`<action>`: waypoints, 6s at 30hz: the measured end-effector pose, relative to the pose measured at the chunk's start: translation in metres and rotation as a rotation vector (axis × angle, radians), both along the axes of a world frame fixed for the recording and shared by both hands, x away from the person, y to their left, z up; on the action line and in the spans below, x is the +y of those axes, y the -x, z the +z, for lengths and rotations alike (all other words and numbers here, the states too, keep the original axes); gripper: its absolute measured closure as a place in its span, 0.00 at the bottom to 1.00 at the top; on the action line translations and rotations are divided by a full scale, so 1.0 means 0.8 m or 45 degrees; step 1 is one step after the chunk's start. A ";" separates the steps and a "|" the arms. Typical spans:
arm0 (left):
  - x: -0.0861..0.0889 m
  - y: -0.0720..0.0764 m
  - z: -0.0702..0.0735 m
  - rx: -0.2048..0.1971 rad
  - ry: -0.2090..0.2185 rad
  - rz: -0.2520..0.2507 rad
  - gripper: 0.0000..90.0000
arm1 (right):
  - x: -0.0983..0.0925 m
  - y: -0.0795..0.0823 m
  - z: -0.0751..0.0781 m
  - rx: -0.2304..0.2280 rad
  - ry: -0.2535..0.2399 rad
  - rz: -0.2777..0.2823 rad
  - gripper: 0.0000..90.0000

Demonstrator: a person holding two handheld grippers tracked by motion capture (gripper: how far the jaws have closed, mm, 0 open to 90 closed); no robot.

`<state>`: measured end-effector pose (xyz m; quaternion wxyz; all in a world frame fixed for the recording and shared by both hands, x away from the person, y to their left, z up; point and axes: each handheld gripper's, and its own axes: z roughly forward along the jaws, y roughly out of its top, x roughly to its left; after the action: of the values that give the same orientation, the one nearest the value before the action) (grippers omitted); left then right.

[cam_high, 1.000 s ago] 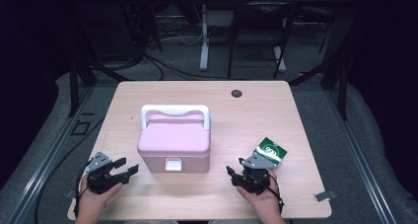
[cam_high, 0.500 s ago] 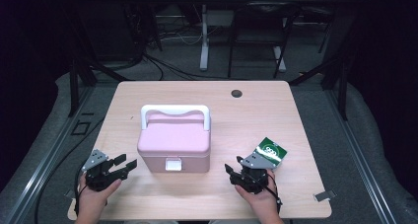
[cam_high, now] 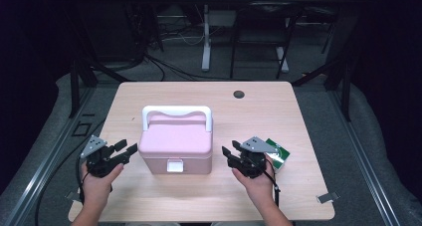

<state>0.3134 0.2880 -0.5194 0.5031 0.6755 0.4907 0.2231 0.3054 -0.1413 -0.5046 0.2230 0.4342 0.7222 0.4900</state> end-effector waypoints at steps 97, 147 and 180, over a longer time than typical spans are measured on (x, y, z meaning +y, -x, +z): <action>-0.075 0.090 -0.001 0.062 -0.081 -0.276 0.99 | -0.006 0.104 -0.025 0.009 0.063 -0.020 1.00; -0.064 0.037 0.080 0.046 -0.008 -0.376 0.55 | -0.024 0.053 0.063 0.050 -0.063 0.163 0.65; -0.090 0.040 0.079 -0.024 -0.048 -0.436 0.68 | -0.007 0.053 0.058 -0.045 -0.028 0.193 0.71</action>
<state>0.2815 0.2158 -0.4562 0.5257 0.7563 0.3595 0.1497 0.2630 -0.1468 -0.4581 0.1931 0.3719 0.7435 0.5211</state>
